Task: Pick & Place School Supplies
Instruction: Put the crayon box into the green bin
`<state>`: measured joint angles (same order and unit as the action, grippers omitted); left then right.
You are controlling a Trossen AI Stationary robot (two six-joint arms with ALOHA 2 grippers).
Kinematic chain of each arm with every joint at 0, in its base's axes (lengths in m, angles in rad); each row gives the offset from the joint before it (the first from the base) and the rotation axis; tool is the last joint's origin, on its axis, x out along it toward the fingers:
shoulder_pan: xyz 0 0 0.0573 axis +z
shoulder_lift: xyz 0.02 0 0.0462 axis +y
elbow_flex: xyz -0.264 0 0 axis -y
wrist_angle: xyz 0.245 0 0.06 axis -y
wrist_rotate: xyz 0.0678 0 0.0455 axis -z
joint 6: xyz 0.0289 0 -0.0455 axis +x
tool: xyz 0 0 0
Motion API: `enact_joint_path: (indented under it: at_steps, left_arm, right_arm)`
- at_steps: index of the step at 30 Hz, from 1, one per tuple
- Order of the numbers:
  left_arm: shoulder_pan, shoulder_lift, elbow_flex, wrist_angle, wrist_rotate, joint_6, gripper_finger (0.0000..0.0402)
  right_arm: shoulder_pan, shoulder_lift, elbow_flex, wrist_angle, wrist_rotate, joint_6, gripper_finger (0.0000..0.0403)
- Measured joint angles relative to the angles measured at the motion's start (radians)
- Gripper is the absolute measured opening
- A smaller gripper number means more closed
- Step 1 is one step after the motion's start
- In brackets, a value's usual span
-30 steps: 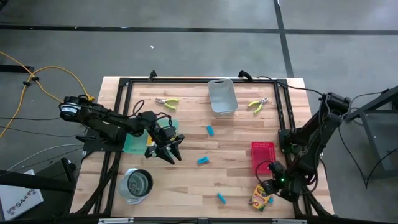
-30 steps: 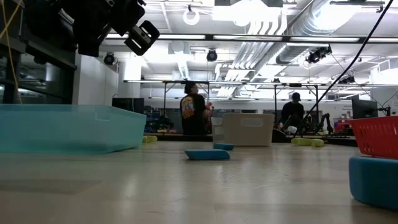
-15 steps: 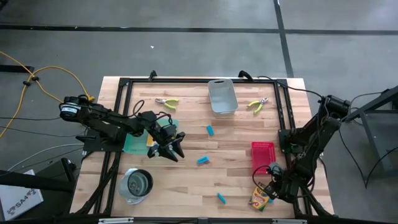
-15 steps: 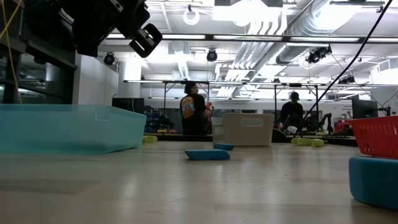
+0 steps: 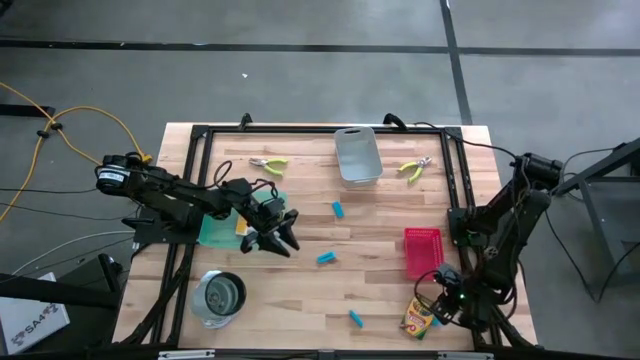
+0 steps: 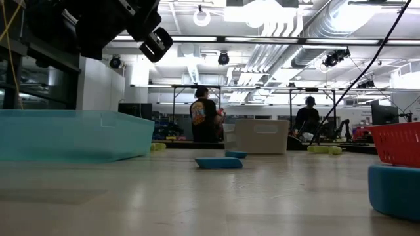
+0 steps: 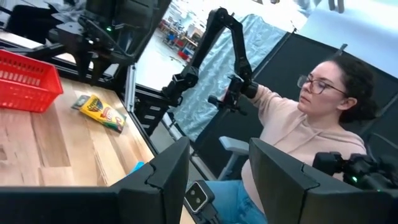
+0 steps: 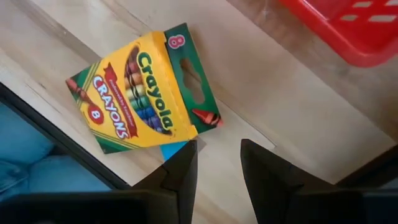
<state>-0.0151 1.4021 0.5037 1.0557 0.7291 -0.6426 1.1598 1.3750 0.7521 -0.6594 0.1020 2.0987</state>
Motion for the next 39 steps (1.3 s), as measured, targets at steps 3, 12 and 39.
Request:
enact_joint_path:
  at_steps: [3, 12, 39]
  left_arm:
    - [0.0, 0.0, 0.0, 0.0, -0.009, 0.0, 0.0163]
    - [0.0, 0.0, 0.0, 0.0, -0.029, -0.001, 0.0163]
    - [0.016, 0.0, 0.0, 0.0, -0.08, 0.018, 0.0163]
  right_arm:
    - [0.0, 0.0, -0.001, 0.0, 0.003, -0.014, 0.0114]
    - [-0.024, -0.133, -0.168, 0.21, -0.004, -0.059, 0.0114]
    - [0.039, -0.249, -0.266, 0.272, 0.142, 0.026, 0.0114]
